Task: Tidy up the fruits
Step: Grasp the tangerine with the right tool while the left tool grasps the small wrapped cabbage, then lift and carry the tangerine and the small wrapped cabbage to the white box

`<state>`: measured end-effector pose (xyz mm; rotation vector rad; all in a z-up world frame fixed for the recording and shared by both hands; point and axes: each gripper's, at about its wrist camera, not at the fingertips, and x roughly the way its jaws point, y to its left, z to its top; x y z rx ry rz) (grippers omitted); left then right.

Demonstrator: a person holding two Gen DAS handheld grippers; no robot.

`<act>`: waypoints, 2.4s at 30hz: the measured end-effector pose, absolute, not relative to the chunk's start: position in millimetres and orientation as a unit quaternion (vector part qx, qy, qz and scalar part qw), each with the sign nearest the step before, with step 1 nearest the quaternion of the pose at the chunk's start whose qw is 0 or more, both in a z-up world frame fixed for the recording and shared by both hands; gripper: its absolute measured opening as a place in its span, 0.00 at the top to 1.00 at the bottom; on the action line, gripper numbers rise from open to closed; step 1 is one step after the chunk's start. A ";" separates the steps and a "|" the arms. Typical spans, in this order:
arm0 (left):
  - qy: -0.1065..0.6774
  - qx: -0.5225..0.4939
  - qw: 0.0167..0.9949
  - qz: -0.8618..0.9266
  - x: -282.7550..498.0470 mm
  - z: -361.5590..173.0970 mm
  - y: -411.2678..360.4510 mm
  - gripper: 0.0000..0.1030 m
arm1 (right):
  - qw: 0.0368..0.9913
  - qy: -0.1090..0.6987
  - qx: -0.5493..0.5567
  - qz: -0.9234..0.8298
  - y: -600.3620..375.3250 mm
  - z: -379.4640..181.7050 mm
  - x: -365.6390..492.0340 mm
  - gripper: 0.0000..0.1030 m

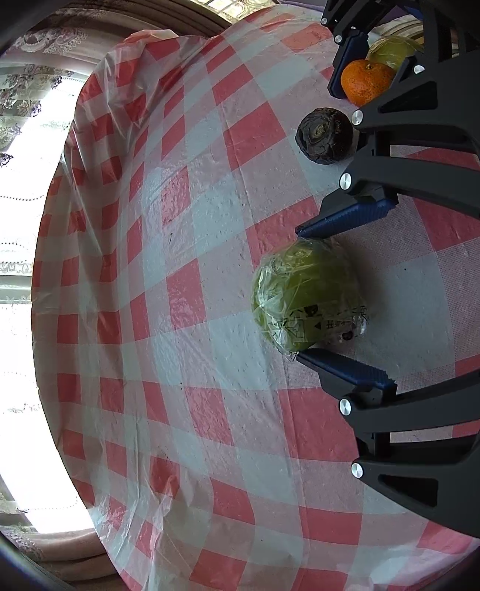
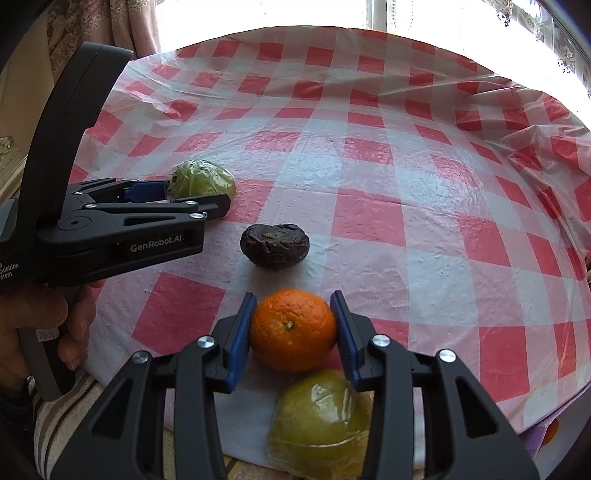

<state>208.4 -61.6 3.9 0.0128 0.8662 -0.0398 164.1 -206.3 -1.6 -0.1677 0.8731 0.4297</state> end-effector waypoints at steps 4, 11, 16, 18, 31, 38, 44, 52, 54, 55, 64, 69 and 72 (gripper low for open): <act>0.415 0.022 0.909 0.016 203.6 6.3 -60.4 0.25 | 0.881 0.419 -0.080 0.206 -207.2 -1.7 163.9 0.60; 0.414 0.048 0.909 0.015 202.5 5.7 -69.0 0.35 | 0.881 0.418 -0.085 0.205 -206.1 -1.6 163.4 0.58; 0.412 0.038 0.910 0.003 203.6 4.5 -68.4 0.43 | 0.881 0.416 -0.091 0.204 -205.1 -1.5 161.5 0.56; 0.412 0.030 0.911 0.000 203.4 4.6 -65.9 0.44 | 0.882 0.416 -0.088 0.204 -206.6 -1.1 161.6 0.59; 0.391 0.020 0.920 0.019 188.9 15.0 -58.3 0.46 | 0.890 0.397 -0.079 0.207 -210.0 6.8 150.7 0.61; 0.378 0.023 0.926 0.012 174.9 29.3 -66.3 0.46 | 0.899 0.383 -0.069 0.200 -218.1 17.1 142.4 0.61; 0.367 0.027 0.930 0.002 161.8 42.2 -79.8 0.46 | 0.908 0.369 -0.052 0.191 -232.9 28.5 135.8 0.61; 0.355 0.043 0.934 -0.021 144.7 55.7 -109.1 0.46 | 0.920 0.354 -0.028 0.166 -267.5 42.8 121.3 0.61; 0.353 0.050 0.934 -0.028 140.4 58.5 -118.8 0.46 | 0.922 0.351 -0.022 0.161 -277.8 46.1 116.4 0.61; 0.351 0.054 0.934 -0.032 138.5 59.7 -124.1 0.46 | 0.924 0.349 -0.019 0.157 -283.1 47.7 114.2 0.61; 0.346 0.088 0.930 -0.085 119.4 64.9 -183.3 0.46 | 0.934 0.340 0.004 0.113 -344.7 56.5 92.0 0.61; 0.345 0.102 0.925 -0.119 111.0 66.4 -215.3 0.46 | 0.937 0.340 0.018 0.072 -389.1 56.1 82.1 0.61; 0.346 0.106 0.921 -0.141 107.9 66.7 -233.4 0.46 | 0.938 0.342 0.028 0.041 -420.5 53.3 76.9 0.61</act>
